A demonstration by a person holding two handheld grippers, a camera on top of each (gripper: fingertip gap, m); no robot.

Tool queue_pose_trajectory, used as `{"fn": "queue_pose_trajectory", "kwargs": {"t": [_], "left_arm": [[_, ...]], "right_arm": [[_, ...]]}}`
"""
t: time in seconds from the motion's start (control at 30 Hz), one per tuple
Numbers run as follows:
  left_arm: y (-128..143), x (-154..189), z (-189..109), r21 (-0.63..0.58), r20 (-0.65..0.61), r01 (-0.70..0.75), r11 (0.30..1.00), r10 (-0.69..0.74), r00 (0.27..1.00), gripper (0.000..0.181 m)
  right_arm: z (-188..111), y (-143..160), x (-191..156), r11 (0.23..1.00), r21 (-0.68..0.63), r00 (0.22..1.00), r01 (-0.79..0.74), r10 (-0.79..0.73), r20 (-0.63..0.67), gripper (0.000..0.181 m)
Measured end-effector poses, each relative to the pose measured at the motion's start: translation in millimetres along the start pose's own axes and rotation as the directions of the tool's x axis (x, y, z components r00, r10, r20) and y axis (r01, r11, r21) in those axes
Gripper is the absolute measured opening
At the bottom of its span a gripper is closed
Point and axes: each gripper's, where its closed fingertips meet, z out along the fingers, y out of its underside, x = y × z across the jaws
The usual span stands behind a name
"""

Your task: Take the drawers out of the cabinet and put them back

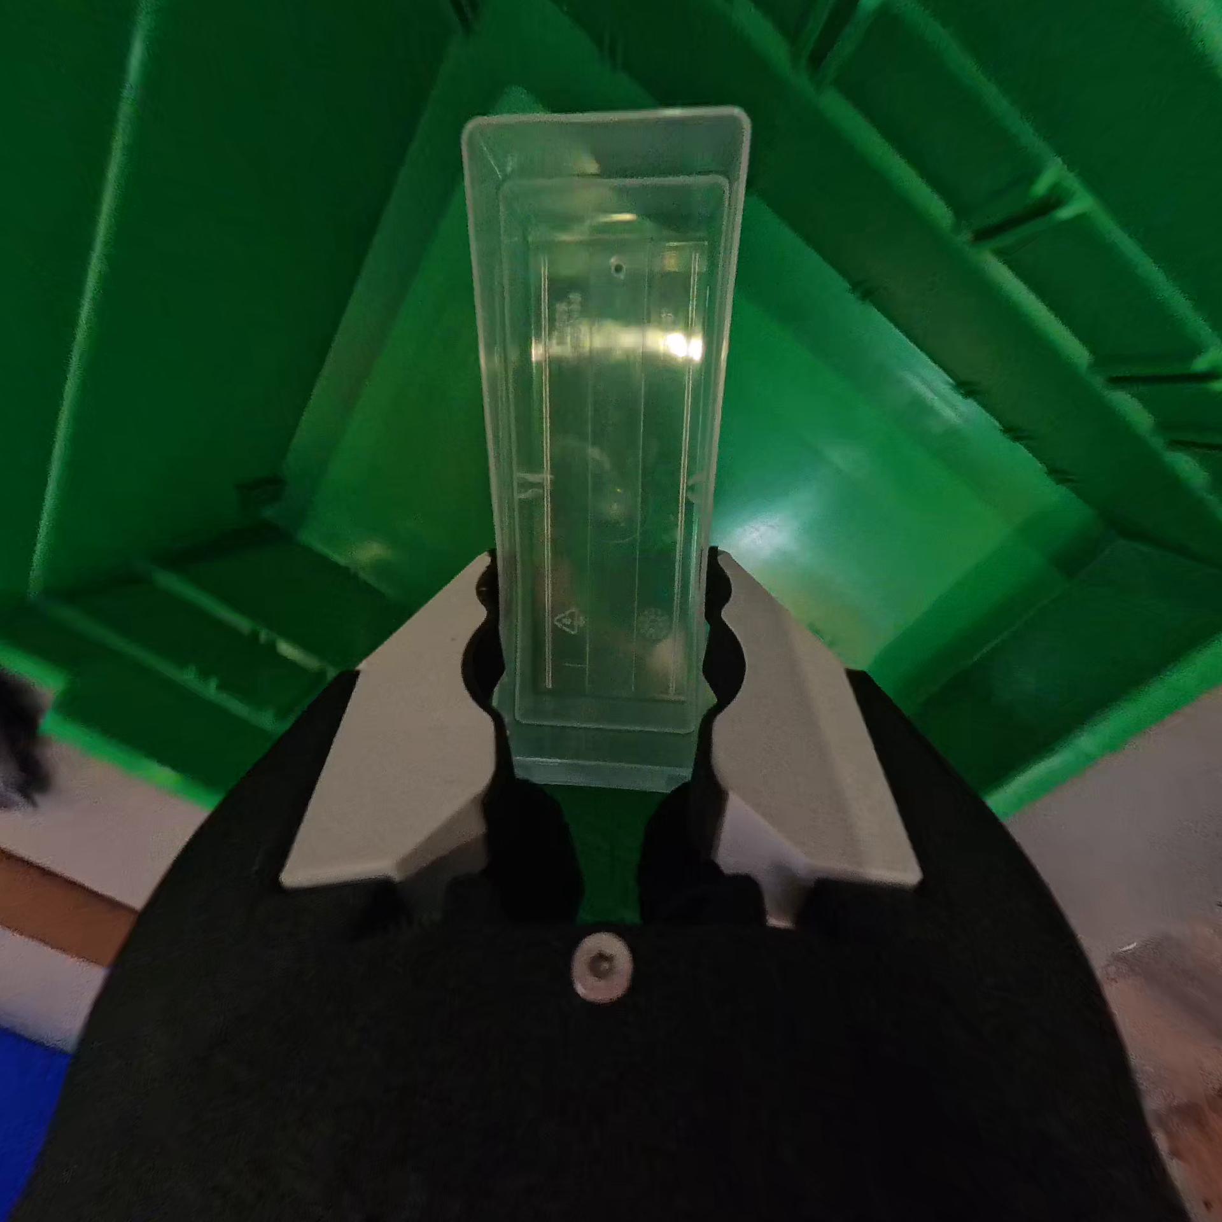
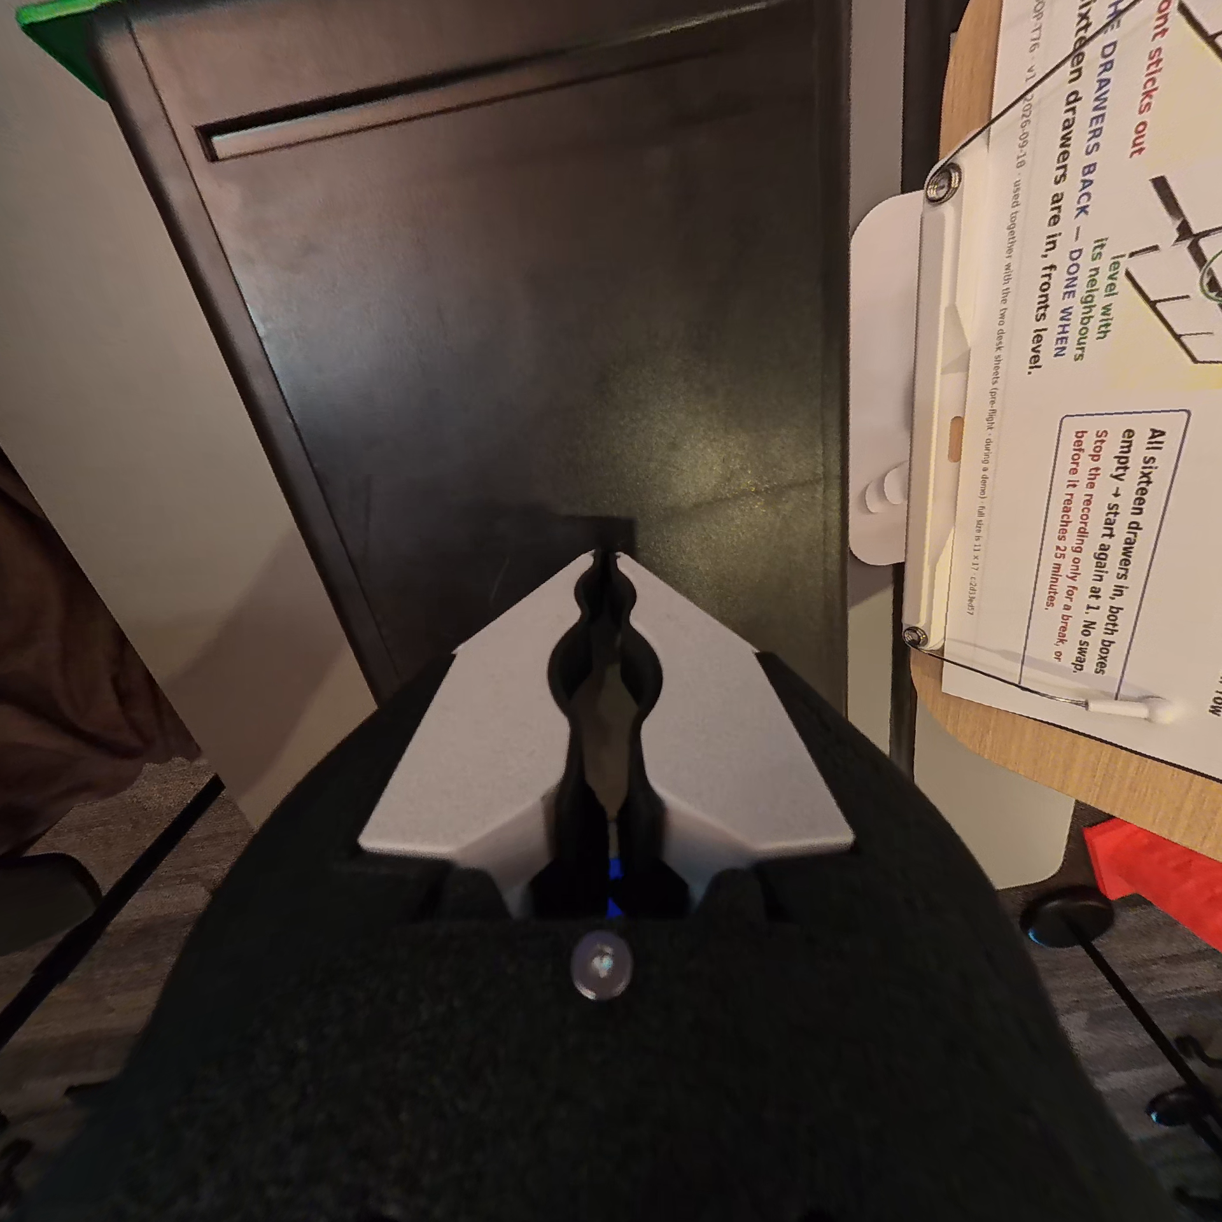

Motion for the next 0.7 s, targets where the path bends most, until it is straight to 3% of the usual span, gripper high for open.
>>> {"fn": "queue_pose_trajectory", "kwargs": {"t": [0.27, 0.43, 0.57, 0.7], "left_arm": [[32, 49, -97, 0.238, 0.119, 0.226, 0.945, -0.259, 0.959, 0.058], [48, 132, -137, 0.330, 0.075, 0.365, 0.871, -0.409, 0.909, 0.059], [29, 227, -132, 0.362, -0.040, 0.396, 0.844, -0.411, 0.911, 0.059], [10, 285, -84, 0.294, -0.059, 0.440, 0.848, -0.444, 0.894, 0.060]], "right_arm": [[0, 0, 0, 1.000, -0.001, 1.000, 0.012, -0.012, 0.000, 0.000], [0, 0, 0, 1.000, 0.009, 1.000, 0.020, -0.020, -0.021, 0.000], [0, 0, 0, 1.000, 0.025, 1.000, 0.012, -0.012, -0.023, 0.000], [0, 0, 0, 1.000, 0.015, 0.999, 0.020, -0.019, -0.037, 0.000]]}}
